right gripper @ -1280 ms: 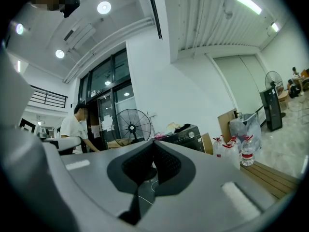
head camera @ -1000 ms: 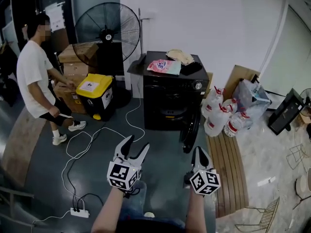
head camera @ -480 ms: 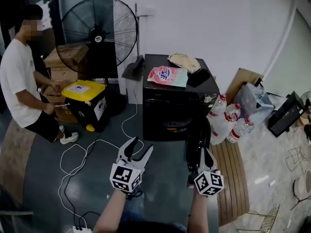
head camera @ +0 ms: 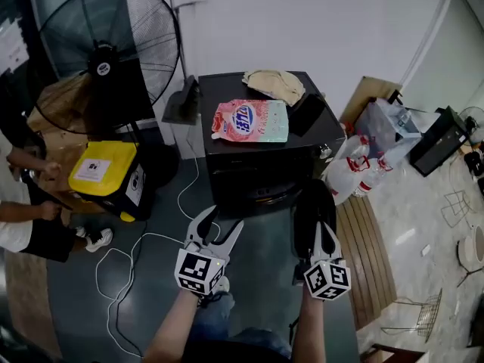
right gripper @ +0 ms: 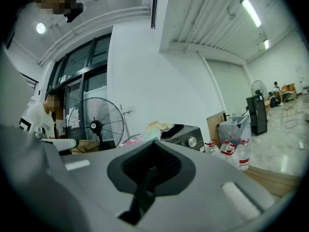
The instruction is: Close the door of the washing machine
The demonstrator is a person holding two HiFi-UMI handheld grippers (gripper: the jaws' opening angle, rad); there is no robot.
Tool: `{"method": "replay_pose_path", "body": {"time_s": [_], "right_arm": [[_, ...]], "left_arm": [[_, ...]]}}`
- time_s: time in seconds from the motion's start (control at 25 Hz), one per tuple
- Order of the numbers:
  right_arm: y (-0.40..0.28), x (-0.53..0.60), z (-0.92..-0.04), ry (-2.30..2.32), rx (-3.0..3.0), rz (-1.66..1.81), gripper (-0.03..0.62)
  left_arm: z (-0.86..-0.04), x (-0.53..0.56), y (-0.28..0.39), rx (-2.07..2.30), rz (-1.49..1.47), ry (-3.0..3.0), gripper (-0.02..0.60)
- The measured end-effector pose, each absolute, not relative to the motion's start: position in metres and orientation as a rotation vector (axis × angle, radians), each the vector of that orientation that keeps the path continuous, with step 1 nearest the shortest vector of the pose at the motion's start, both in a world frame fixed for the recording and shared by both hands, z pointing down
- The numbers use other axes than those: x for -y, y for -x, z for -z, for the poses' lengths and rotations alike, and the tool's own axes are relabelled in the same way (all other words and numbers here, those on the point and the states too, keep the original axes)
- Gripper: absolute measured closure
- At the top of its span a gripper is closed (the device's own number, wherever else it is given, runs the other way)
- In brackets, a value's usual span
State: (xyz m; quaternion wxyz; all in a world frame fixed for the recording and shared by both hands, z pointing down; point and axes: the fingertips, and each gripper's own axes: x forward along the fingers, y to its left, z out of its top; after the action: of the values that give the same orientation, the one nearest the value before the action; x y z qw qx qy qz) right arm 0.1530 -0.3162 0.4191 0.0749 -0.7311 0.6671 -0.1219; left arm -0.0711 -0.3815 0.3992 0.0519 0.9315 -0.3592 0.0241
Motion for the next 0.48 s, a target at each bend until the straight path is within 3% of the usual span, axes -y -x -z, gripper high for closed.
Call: {"method": "replay_pose_path", "body": {"time_s": [0.48], "right_arm": [[-0.203,0.299,-0.444,2.409,-1.73,0.412,0.582]], "left_arm": [[-0.432,0.41,-0.02,0.727,-0.157,-2.898,0.328]]}}
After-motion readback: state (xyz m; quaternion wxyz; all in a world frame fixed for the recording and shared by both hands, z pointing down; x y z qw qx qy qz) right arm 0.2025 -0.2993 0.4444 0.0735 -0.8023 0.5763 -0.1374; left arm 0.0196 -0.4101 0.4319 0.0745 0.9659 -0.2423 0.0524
